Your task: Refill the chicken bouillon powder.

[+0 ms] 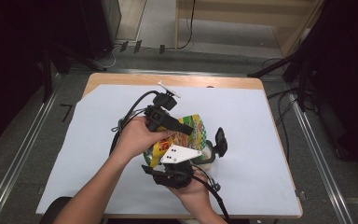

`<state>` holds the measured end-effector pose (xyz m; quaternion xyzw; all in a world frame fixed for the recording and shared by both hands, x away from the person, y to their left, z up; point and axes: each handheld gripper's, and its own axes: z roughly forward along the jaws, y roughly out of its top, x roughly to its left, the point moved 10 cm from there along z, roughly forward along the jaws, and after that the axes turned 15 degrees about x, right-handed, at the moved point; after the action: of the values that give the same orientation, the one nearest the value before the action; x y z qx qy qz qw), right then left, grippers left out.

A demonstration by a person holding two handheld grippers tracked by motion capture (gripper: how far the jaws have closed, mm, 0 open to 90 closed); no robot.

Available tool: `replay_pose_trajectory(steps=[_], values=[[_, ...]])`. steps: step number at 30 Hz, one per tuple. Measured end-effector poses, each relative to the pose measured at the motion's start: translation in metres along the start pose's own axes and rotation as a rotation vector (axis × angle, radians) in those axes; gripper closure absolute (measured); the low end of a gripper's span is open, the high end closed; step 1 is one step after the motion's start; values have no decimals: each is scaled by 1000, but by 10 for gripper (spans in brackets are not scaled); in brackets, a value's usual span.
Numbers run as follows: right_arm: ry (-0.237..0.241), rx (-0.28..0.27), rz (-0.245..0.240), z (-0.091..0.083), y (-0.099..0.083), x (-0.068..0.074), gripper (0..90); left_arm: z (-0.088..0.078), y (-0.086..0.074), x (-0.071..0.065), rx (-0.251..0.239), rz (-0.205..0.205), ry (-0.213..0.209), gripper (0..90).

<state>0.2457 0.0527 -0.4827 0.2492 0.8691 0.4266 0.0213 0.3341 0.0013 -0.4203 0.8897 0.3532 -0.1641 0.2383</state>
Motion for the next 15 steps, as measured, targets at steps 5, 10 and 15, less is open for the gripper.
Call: replay_pose_trajectory(steps=[5,10,15], values=[[-1,0,-8,1,0,1,657,-2,-1,-1,-5,1,4,682],[1,3,-8,1,0,1,657,-1,-1,0,-3,1,11,683],[-1,3,-11,0,0,2,657,-2,-1,-1,-9,0,12,684]])
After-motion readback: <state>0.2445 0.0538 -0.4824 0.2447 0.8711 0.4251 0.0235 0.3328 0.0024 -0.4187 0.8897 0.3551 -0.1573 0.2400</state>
